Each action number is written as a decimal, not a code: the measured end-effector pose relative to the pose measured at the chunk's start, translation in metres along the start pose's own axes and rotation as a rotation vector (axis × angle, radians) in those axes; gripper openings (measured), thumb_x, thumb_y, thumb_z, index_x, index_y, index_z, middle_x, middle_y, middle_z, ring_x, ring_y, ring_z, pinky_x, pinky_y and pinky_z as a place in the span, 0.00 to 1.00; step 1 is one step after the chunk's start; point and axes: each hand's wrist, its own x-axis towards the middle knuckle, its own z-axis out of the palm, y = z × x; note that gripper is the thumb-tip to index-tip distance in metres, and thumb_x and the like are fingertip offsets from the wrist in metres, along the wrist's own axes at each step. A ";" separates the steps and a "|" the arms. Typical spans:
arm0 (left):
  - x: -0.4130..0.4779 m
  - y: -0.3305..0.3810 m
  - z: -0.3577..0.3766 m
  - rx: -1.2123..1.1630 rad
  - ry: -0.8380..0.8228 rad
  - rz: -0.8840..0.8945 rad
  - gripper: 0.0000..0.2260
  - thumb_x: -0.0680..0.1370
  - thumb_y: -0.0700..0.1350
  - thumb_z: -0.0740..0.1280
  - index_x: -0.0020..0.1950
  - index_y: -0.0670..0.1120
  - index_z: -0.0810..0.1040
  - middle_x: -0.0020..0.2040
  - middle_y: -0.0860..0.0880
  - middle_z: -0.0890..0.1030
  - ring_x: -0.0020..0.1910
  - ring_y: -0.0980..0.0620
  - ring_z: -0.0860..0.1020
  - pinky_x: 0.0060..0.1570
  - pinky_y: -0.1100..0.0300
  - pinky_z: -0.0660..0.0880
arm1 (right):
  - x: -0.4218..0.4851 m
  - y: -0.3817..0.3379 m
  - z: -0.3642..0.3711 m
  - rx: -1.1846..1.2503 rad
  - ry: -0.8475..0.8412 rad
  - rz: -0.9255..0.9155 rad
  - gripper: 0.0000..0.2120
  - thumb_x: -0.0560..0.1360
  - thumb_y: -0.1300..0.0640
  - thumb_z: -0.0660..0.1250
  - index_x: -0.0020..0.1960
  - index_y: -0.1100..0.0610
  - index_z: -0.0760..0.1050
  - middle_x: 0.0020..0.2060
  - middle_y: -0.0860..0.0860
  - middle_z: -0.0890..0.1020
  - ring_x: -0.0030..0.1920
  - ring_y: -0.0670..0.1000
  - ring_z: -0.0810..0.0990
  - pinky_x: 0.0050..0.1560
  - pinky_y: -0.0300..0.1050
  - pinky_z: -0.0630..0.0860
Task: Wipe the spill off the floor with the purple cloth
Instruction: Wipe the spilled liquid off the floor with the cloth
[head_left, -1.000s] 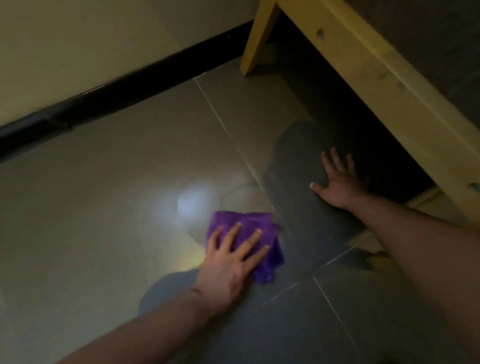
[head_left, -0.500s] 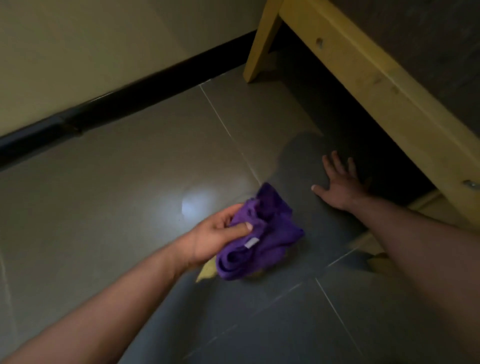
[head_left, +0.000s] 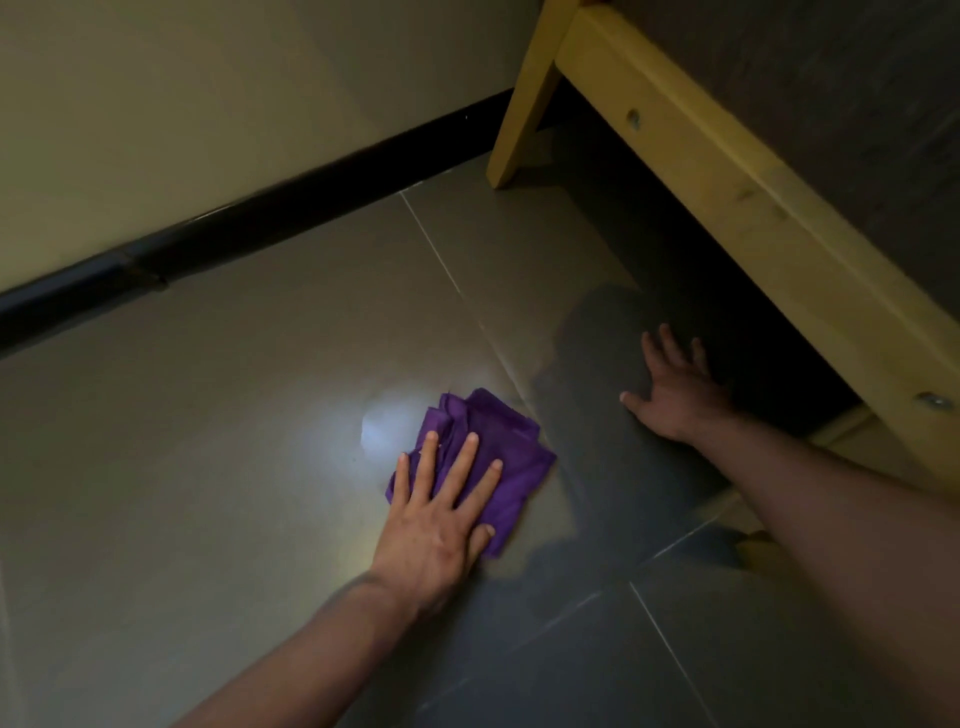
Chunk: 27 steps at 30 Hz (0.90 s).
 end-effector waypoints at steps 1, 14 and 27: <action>0.003 0.005 -0.003 -0.002 0.012 -0.019 0.30 0.81 0.62 0.52 0.82 0.59 0.49 0.84 0.49 0.46 0.80 0.34 0.39 0.78 0.37 0.40 | -0.008 -0.009 -0.001 -0.022 0.043 -0.037 0.39 0.79 0.41 0.62 0.82 0.46 0.45 0.82 0.45 0.39 0.82 0.59 0.41 0.75 0.72 0.53; 0.030 -0.143 -0.071 -0.085 -0.260 -0.431 0.46 0.70 0.67 0.70 0.80 0.65 0.46 0.84 0.51 0.40 0.80 0.33 0.47 0.72 0.27 0.58 | -0.114 -0.138 0.102 -0.118 0.175 -0.550 0.37 0.73 0.38 0.59 0.81 0.46 0.58 0.83 0.46 0.51 0.82 0.61 0.50 0.75 0.71 0.55; 0.042 -0.177 -0.067 -0.151 -0.405 -0.425 0.56 0.68 0.62 0.77 0.78 0.67 0.34 0.80 0.54 0.27 0.78 0.26 0.37 0.74 0.29 0.55 | -0.018 -0.153 0.046 -0.093 0.283 -0.247 0.34 0.76 0.36 0.56 0.80 0.42 0.56 0.83 0.47 0.52 0.81 0.62 0.49 0.75 0.74 0.48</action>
